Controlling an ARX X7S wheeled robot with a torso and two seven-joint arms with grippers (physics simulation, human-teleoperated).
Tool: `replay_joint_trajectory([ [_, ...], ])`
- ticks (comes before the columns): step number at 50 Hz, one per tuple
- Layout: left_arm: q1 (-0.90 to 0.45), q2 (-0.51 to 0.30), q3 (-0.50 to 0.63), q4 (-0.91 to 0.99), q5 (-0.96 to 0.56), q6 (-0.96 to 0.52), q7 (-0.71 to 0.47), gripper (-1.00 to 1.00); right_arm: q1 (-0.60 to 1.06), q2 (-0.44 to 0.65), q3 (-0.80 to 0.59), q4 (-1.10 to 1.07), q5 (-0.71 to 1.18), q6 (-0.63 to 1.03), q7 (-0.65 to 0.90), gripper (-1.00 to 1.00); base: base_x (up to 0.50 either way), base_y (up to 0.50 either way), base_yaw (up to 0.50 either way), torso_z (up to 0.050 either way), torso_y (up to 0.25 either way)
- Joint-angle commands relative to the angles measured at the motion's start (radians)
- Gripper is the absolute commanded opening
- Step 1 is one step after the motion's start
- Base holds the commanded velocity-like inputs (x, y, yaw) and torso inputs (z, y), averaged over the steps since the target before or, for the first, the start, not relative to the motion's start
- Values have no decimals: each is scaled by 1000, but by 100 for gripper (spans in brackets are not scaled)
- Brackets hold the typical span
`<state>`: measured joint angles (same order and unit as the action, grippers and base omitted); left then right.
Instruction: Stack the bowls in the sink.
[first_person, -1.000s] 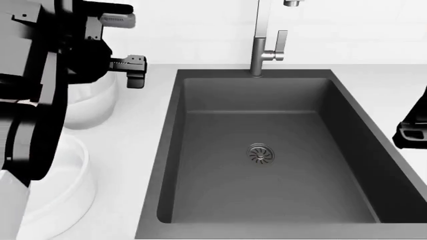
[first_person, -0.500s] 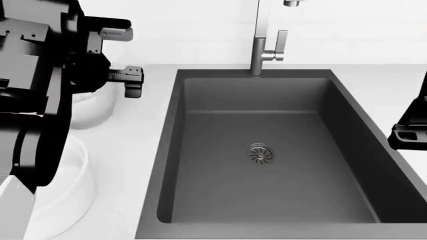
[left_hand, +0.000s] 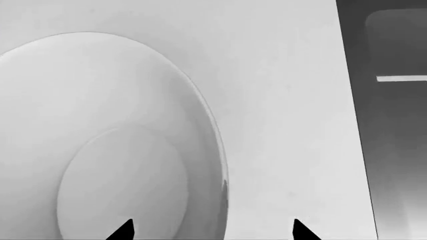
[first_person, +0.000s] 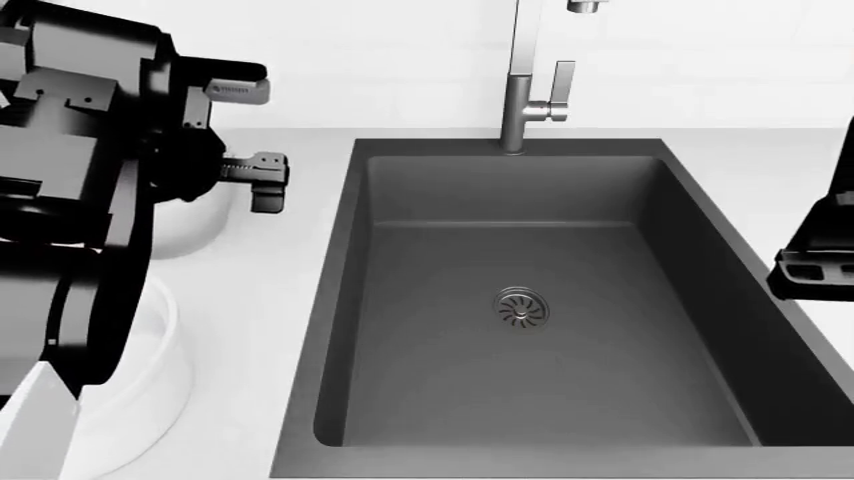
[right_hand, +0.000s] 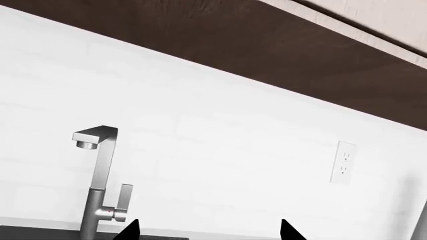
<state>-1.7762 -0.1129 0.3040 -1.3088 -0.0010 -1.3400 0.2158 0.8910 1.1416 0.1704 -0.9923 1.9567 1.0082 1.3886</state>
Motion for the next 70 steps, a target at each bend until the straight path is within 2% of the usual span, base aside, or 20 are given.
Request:
replay_joint_trajectory([
  [1, 2, -5, 3, 0, 0, -3, 11, -100, 6, -7, -7, 2, -4, 4, -2, 100, 0, 0, 0, 0, 0],
  [22, -23, 8, 31, 0, 1, 9, 31, -100, -60, -7, 85, -14, 1, 7, -13, 100, 0, 0, 0, 0, 0],
  [37, -55, 8, 80, 0, 8, 110, 37, -100, -26, -16, 46, -5, -7, 12, -10, 100, 0, 0, 0, 0, 0],
  [58, -76, 49, 178, 0, 4, 235, 166, -100, 6, -1, 38, -9, 19, -3, 5, 100, 0, 0, 0, 0, 0],
  [66, -90, 105, 282, 0, 15, 292, 338, -100, 63, 0, -14, -3, 26, -6, 16, 100, 0, 0, 0, 0, 1],
  [67, -93, 112, 313, 1, -5, 300, 359, -100, 69, 1, -19, -4, 29, -7, 19, 100, 0, 0, 0, 0, 0],
  [70, -104, 113, 526, 28, -217, 311, 371, -100, 75, 3, -23, -4, 34, -9, 22, 100, 0, 0, 0, 0, 0],
])
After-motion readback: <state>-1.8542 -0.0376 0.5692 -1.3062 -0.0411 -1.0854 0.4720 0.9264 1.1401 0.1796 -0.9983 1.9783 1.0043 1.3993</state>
